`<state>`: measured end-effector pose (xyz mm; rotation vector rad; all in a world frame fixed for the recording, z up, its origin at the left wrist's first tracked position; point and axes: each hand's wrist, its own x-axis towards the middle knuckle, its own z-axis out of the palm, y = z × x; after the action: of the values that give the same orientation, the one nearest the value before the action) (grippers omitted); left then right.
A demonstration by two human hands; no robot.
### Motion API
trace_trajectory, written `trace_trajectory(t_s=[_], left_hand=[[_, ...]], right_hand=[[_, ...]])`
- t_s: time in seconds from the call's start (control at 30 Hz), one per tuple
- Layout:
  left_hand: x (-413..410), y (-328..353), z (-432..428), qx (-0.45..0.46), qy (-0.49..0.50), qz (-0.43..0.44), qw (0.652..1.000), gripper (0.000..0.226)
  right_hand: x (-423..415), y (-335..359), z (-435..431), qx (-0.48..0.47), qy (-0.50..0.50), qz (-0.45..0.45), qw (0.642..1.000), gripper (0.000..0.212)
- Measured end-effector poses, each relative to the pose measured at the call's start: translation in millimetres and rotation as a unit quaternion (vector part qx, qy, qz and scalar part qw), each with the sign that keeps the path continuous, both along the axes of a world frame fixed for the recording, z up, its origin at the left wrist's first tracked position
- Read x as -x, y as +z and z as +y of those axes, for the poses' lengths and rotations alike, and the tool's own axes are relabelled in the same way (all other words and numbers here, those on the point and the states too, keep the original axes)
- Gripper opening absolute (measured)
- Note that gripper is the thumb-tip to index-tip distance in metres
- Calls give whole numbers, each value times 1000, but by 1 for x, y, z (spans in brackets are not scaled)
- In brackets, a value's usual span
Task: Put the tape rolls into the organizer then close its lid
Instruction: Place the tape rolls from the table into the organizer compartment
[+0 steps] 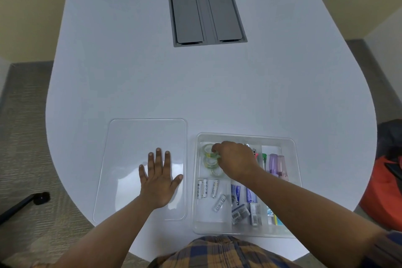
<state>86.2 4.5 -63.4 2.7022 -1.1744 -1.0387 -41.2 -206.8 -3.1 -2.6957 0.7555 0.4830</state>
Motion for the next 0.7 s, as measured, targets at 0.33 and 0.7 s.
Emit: trace_trajectory(t_s=[0.33, 0.7], left_hand=[[0, -1, 1, -4, -1, -3, 1000, 95], [0, -8, 3, 6, 2, -14, 1000, 89]], right_hand=[[1, 8, -2, 31, -19, 21, 999, 19], [-9, 10, 1, 23, 26, 99, 994, 11]])
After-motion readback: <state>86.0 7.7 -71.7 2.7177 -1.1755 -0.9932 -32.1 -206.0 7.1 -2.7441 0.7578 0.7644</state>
